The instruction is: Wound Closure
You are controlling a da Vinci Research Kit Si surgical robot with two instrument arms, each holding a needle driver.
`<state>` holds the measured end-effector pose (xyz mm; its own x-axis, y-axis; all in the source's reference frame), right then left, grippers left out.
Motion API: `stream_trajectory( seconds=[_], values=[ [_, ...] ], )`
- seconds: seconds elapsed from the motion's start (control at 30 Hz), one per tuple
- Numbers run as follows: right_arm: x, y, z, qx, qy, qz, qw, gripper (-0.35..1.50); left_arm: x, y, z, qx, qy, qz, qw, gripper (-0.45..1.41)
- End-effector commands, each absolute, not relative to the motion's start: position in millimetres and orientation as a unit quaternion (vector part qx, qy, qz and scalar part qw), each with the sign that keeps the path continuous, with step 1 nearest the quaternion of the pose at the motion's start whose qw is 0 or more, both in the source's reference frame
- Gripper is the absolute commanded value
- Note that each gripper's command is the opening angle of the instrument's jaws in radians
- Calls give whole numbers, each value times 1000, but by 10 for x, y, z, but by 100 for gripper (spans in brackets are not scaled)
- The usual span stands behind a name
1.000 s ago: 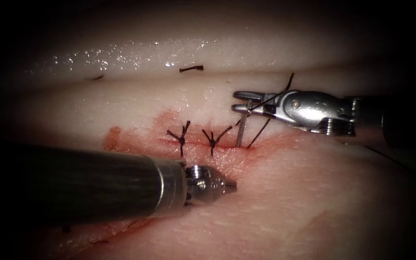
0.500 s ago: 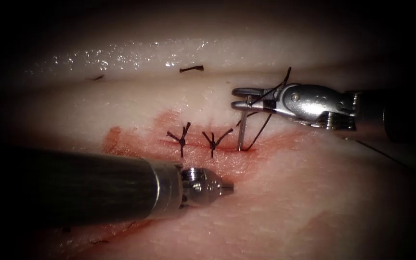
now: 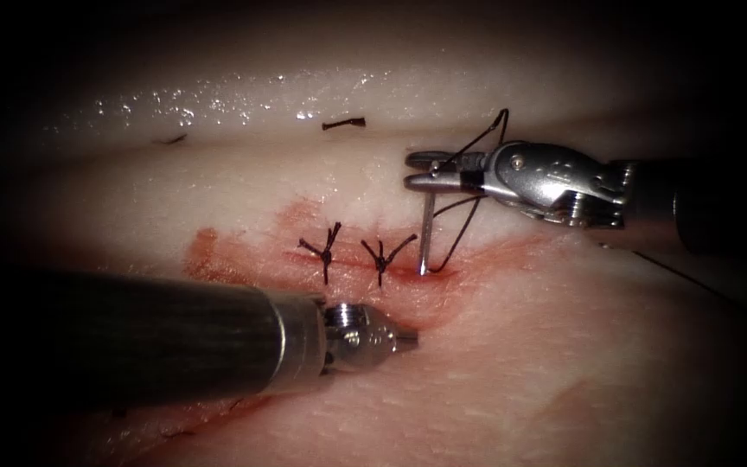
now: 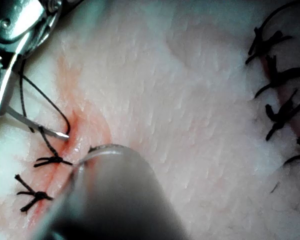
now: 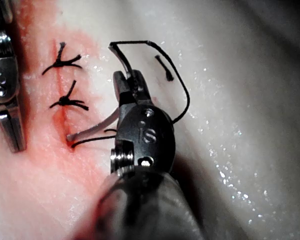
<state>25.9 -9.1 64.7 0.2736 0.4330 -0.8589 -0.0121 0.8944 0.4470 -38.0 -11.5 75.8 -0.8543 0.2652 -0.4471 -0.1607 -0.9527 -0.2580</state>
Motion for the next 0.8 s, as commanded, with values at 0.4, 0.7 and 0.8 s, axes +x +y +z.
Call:
stream_trajectory(
  seconds=[0.4,0.7,0.8],
  values=[
    [269,-104,655,268,544,211,767,-35,-377,-114,770,-247,-108,956,115,2],
    [267,-123,660,319,510,265,754,-35,-373,-113,769,-248,-110,956,113,2],
    [267,-133,657,328,503,281,749,-35,-369,-112,767,-249,-111,956,112,2]
  ],
)
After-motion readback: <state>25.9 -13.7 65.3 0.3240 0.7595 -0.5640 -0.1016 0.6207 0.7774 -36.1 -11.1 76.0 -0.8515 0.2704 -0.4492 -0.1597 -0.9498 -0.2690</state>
